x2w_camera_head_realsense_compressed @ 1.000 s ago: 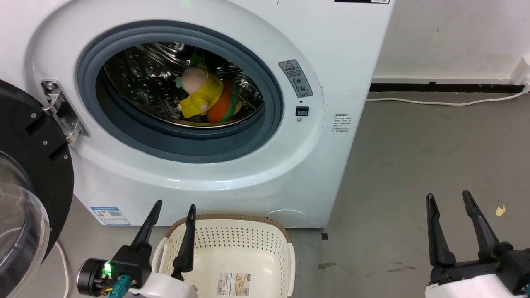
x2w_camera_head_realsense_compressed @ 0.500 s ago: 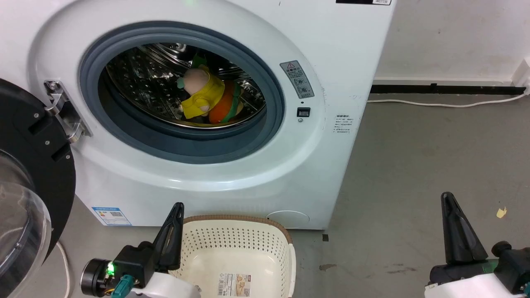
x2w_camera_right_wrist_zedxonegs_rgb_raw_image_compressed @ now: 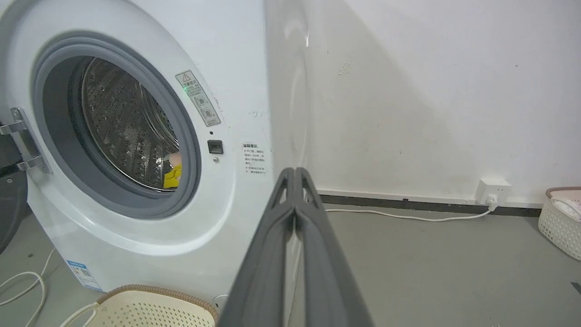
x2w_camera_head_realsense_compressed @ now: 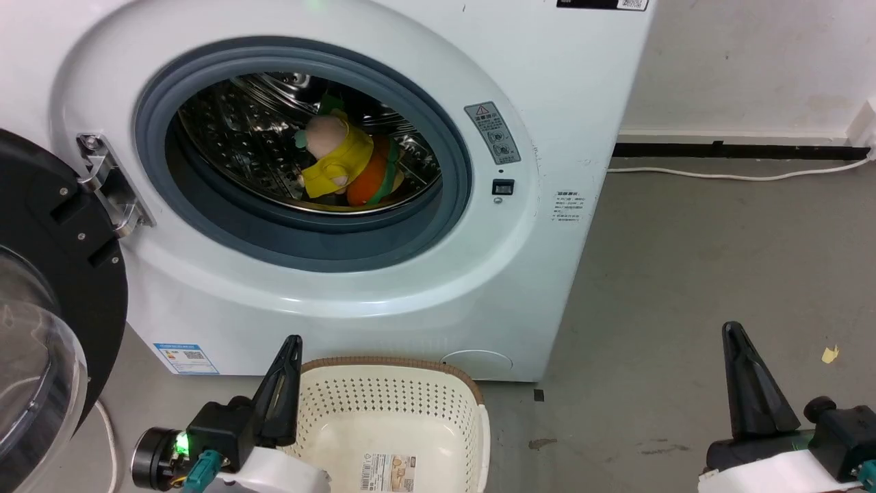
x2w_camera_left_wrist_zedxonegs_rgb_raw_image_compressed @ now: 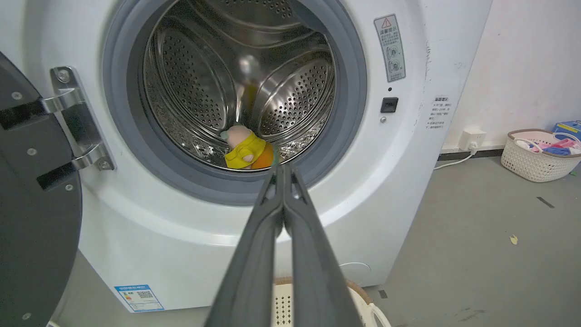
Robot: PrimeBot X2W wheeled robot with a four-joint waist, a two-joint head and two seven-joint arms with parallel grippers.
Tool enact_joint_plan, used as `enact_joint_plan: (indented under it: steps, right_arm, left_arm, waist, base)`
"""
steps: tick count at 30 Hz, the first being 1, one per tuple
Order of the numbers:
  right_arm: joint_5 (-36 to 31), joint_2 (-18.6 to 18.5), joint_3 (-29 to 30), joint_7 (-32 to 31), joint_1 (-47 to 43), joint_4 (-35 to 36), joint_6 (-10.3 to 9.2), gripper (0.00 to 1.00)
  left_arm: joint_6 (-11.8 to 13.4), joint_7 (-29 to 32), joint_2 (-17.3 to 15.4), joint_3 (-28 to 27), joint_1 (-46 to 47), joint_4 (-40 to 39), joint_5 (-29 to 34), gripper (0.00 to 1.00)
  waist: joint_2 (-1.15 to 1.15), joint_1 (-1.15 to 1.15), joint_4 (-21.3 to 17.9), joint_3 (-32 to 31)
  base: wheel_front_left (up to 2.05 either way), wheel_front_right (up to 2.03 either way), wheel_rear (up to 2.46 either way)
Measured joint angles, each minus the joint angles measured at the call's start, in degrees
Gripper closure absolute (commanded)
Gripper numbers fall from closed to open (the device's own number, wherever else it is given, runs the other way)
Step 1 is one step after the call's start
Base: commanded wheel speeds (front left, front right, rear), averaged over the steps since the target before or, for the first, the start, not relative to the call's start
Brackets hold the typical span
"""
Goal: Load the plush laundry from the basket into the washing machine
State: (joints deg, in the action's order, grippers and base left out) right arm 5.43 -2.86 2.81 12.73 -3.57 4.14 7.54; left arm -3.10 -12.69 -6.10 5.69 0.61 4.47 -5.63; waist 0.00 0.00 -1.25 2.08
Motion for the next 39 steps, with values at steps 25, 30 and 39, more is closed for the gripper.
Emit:
enact_joint_plan:
  steps: [25, 30, 39]
  right_arm:
    - [-1.1, 0.0, -0.6, -2.9, 0.5, -0.9, 0.0, 1.0]
    - [-1.4, 0.0, -0.8, -3.5, 0.6, -1.1, 0.0, 1.0]
    - [-1.9, 0.0, -1.1, -4.6, 0.7, -1.4, 0.0, 1.0]
  left_arm:
    - [0.7, 2.8, 0.8, -1.2, 0.0, -0.9, 1.0, 1.0]
    - [0.9, 3.4, 1.0, -1.5, 0.0, -1.1, 1.5, 1.0]
    - [1.0, 4.4, 1.2, -2.0, 0.0, -1.4, 2.0, 1.0]
  waist:
    - [0.0, 0.0, 0.3, -0.5]
    - [0.0, 0.0, 0.3, -0.6]
    - [0.0, 0.0, 0.4, -0.7]
  base:
    - [0.0, 0.0, 0.0]
    - [0.0, 0.0, 0.0]
    - [0.0, 0.0, 0.0]
